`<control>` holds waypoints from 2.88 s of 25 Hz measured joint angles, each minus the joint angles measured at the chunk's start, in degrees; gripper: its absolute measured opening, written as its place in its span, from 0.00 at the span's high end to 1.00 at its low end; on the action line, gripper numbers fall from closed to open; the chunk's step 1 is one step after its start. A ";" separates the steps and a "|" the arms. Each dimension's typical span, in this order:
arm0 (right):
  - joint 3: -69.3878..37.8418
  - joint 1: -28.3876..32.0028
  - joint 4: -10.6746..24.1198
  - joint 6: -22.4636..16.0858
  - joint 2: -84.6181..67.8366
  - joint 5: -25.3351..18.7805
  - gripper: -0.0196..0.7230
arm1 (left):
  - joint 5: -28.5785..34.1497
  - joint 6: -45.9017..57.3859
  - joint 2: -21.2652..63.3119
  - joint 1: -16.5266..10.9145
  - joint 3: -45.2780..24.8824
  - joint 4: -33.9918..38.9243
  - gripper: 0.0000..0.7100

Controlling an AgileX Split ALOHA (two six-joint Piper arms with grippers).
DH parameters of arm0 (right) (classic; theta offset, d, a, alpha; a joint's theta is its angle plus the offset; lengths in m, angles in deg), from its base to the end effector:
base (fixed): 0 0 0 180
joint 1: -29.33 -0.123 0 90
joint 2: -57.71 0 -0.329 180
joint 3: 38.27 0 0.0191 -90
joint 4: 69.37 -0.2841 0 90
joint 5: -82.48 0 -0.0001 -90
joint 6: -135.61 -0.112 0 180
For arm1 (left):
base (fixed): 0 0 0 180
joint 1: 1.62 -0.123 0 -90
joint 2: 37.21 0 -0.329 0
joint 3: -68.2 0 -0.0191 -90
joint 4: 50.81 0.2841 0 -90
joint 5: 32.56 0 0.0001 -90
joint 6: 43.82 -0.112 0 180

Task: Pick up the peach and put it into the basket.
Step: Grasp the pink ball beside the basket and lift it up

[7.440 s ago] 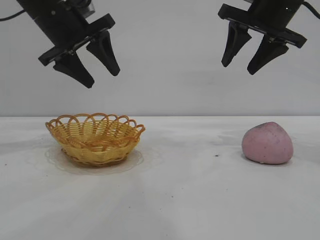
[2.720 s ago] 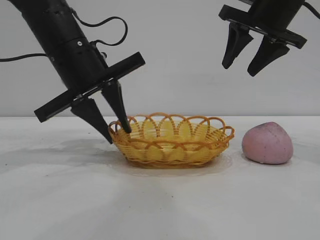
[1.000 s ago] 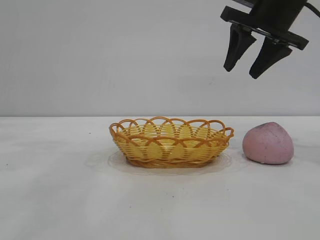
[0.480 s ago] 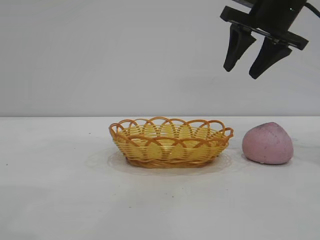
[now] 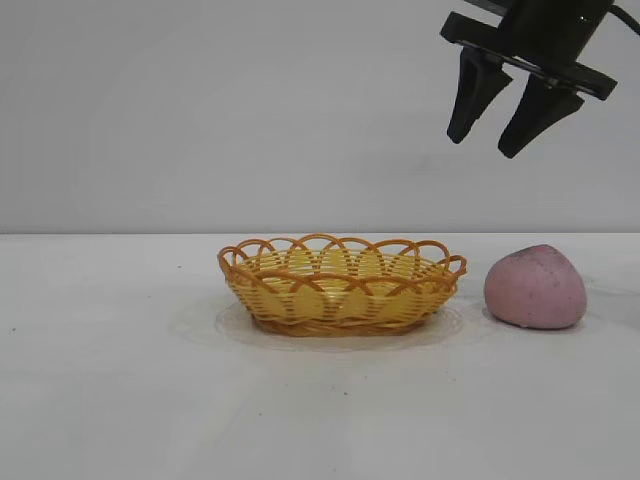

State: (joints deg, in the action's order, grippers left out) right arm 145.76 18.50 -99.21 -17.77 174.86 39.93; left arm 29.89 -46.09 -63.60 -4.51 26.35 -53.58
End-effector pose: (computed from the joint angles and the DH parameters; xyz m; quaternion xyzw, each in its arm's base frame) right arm 0.4535 0.1252 0.2289 -0.1624 0.9423 0.1802 0.2306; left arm 0.0471 -0.0024 0.3193 -0.0061 0.9086 -0.0053 0.4177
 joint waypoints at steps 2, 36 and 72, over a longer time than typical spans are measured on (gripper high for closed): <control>0.00 0.00 0.23 0.00 0.00 0.00 0.39 | 0.00 -0.38 3.90 0.00 -1.97 0.00 0.27; 0.09 0.00 3.43 0.03 -0.73 -14.45 0.54 | 1.79 -0.54 20.72 2.38 -8.69 -1.31 0.27; 6.30 -5.88 22.28 -15.27 7.93 -23.61 0.97 | 1.79 -0.54 20.72 2.38 -8.69 -1.96 0.27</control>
State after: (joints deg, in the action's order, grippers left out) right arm 152.06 12.62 -76.93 -33.05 182.79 16.32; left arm 31.68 -46.63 -42.89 -2.13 17.66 -55.54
